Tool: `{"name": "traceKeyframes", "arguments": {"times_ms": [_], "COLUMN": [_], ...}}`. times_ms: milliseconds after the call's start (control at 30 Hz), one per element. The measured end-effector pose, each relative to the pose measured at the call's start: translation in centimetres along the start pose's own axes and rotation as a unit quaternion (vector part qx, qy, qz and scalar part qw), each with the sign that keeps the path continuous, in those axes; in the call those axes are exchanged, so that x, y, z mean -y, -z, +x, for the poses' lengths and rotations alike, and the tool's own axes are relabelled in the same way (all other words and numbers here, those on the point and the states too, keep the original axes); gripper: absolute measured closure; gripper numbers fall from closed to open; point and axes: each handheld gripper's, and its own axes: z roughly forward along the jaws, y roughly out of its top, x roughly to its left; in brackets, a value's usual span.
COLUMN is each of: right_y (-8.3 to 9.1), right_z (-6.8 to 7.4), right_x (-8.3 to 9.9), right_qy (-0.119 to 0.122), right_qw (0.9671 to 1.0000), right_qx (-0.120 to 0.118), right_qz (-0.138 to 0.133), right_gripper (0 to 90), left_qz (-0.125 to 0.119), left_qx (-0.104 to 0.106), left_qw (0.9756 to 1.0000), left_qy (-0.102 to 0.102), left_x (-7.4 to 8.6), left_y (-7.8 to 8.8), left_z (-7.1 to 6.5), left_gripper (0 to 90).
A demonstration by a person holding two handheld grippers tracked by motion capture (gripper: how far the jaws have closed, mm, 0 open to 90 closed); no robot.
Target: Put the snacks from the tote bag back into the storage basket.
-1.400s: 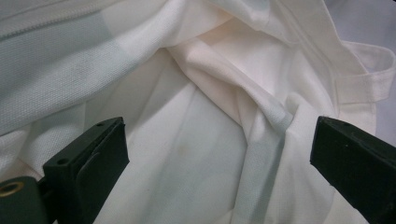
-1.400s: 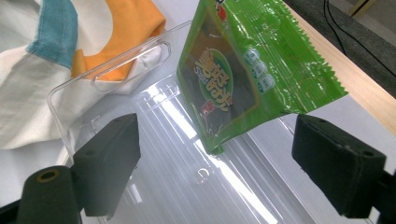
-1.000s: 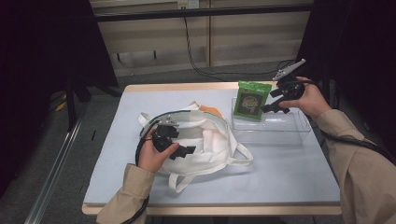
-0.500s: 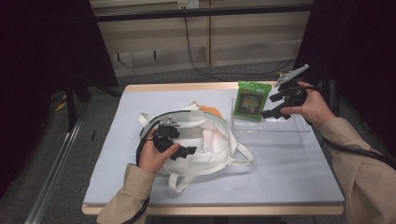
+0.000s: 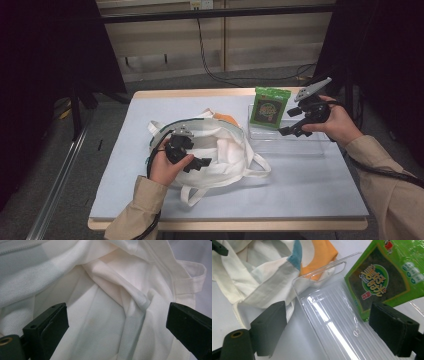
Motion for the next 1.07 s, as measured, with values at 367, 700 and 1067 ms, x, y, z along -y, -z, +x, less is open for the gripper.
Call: {"name": "traceKeyframes", "arguments": {"times_ms": [367,700,1067], "right_y": [-0.2,-0.4,-1.4], "right_z": [2.0,3.8,6.1], "right_x": [0.3,0.8,1.6], "right_qy": [0.021,0.037,0.051], "right_qw": [0.9997,0.9989,0.9976], "right_qx": [-0.011,-0.027,-0.041], "right_qz": [0.002,-0.01,-0.022], "right_gripper": [14.2,13.5,13.2], "left_qz": [0.002,0.004,0.006], "left_qx": [0.001,0.002,0.004], "left_qw": [1.0,1.0,1.0], "left_qy": [-0.002,-0.004,-0.001], "left_x": [-0.1,-0.1,-0.1], "left_y": [-0.1,-0.1,-0.1], "left_z": [-0.2,-0.3,-0.4], "left_gripper": [4.0,4.0,4.0]}}
